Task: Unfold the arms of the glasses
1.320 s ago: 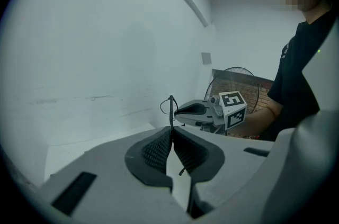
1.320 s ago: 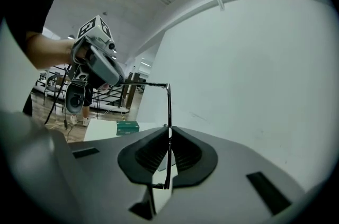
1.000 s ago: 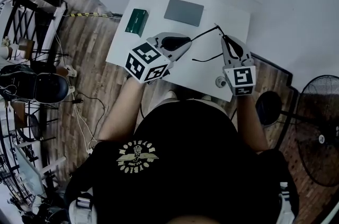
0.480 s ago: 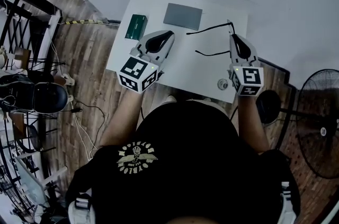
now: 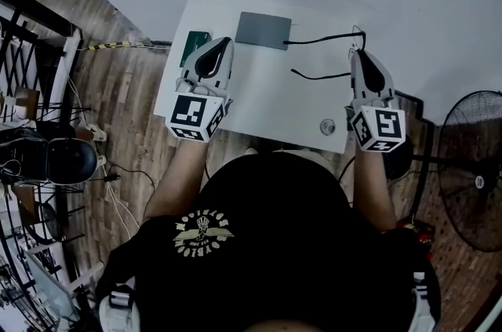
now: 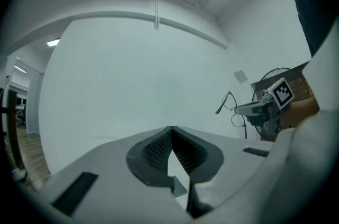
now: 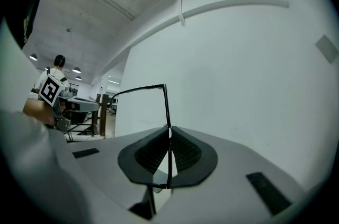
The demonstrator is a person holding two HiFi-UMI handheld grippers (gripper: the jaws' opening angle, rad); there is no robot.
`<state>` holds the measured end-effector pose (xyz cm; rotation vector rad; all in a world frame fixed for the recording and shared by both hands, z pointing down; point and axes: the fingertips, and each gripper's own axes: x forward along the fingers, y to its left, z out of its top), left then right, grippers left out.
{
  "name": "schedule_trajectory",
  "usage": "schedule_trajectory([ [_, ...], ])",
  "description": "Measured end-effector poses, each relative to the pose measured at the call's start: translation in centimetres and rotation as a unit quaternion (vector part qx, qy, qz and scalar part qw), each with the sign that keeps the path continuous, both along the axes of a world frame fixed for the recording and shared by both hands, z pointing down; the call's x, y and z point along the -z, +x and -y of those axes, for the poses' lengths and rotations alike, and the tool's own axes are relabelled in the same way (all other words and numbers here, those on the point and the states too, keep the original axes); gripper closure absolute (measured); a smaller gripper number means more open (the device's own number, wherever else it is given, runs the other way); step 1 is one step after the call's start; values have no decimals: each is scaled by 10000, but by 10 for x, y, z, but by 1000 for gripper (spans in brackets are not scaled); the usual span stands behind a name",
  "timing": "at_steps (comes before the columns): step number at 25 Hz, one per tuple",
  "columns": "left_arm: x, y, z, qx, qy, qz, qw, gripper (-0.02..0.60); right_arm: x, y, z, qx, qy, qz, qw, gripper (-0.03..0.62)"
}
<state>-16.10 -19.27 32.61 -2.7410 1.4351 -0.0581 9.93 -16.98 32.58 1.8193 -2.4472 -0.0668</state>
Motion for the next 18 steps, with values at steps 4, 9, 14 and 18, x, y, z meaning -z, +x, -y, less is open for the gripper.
schedule_trajectory([
  [4, -4, 5, 2, 27, -12, -67, 10000, 575, 2, 13, -5, -97, 25, -32, 9999, 576],
  [9, -6, 26, 4, 42, -43, -89, 9999, 575, 5, 33, -8, -96, 54, -101, 9999, 577],
  [14, -5, 55, 1, 105, -95, -60, 9999, 575, 7, 54, -4, 65, 30, -121, 9999, 576],
  [18, -4, 74, -7, 224, -149, -15, 9996, 575, 8, 68, -2, 243, -11, -101, 9997, 577],
])
